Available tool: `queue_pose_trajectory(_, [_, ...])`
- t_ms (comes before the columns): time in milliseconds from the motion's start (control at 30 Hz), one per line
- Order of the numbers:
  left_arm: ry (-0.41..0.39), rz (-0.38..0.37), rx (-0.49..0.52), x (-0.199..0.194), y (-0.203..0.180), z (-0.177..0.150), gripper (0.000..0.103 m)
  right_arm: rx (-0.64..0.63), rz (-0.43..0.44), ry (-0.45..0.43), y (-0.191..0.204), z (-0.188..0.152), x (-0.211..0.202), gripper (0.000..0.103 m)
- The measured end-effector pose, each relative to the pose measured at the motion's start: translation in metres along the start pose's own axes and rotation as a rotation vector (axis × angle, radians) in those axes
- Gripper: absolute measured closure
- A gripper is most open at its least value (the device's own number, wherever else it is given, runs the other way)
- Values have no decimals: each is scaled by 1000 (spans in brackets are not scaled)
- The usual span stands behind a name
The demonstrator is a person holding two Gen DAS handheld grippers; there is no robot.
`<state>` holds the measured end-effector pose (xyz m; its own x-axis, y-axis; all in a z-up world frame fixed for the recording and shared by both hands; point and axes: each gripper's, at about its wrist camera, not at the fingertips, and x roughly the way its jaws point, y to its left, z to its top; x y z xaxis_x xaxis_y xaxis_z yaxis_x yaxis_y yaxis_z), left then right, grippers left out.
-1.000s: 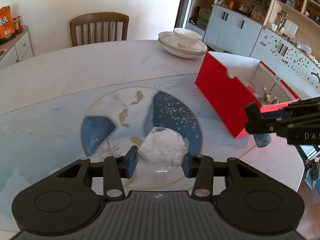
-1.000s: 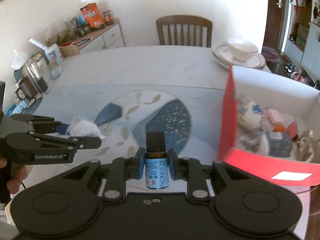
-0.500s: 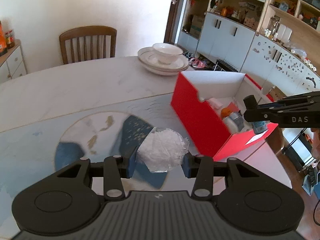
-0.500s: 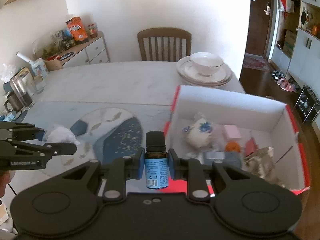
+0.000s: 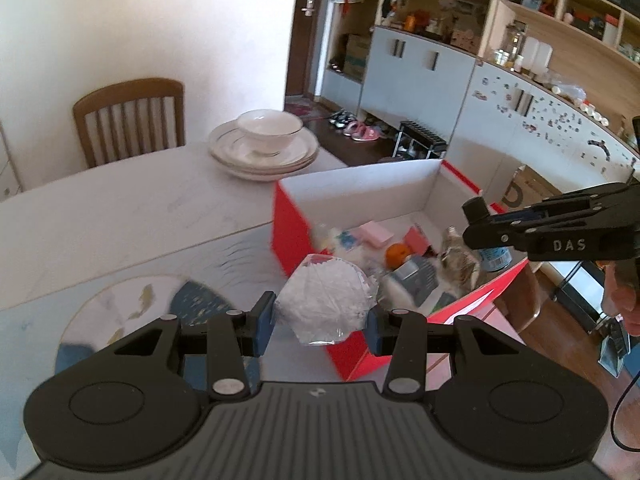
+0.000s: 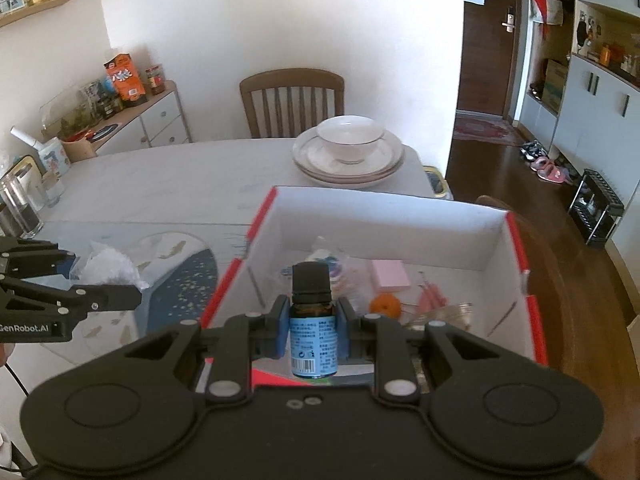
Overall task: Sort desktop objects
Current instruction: 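Lift the white bag and blue bottle and carry both over the red box, then open the left gripper to drop the white bag while the right gripper releases the bottle into the box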
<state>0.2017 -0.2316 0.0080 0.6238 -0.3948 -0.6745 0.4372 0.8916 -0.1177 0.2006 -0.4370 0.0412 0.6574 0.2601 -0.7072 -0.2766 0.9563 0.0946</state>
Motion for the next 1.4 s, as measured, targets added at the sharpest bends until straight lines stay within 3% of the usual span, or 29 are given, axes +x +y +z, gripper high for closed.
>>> queue_pose_trajectory(367, [25,-57,101,39,-44,25,60,25,-32,14,-37,-1,5,80])
queue_pose_trajectory(700, [64,-87,160,75,-68,27,60,62,-43,49,-62,-5,23,80])
queue_pose_trajectory(1067, [132,-22,206,126,-81,33,60,52,-71,118,-79,-11,63,80])
queue_pose_trajectory(1400, [206,21,189,160,-66,44,60,4,-49,155,-71,-16,79,80])
